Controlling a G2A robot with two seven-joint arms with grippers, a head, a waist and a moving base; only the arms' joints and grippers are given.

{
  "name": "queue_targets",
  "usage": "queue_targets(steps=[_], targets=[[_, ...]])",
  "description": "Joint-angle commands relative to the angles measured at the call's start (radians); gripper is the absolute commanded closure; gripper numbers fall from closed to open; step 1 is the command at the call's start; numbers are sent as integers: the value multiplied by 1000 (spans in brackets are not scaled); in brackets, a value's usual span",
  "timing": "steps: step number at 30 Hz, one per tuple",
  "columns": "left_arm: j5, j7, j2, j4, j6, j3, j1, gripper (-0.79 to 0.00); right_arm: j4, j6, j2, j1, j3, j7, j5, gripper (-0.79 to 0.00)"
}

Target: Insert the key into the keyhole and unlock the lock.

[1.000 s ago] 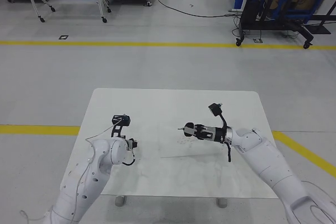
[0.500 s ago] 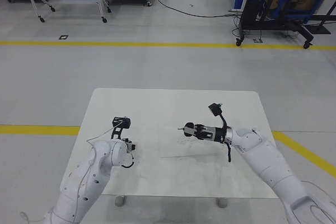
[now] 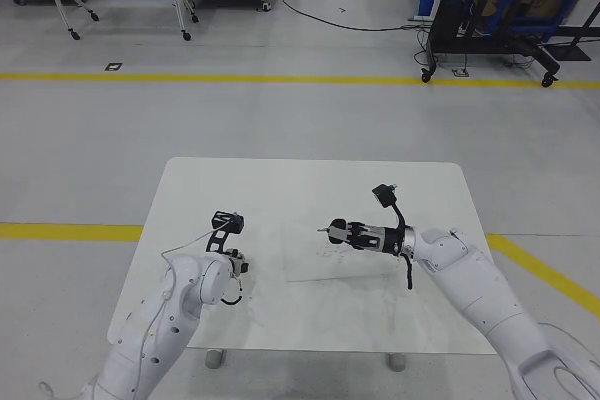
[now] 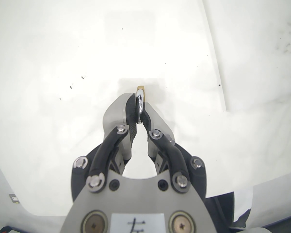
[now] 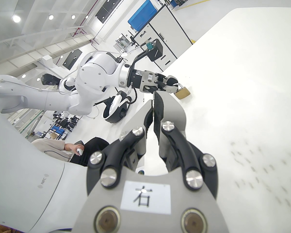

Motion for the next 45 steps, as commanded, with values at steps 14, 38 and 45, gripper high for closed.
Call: queue_targets(steps=[14,38,45], targets=[[8,-15,-5,-9,-2,-12,-3,-123,0,0,0,0,0,0,0,0],[-20,-38,-7,-26,-43,-52,26,0,0,0,0,0,0,0,0,0],[-12,-36,-6,-33,-52,-60,33,0,0,0,0,0,0,0,0,0]])
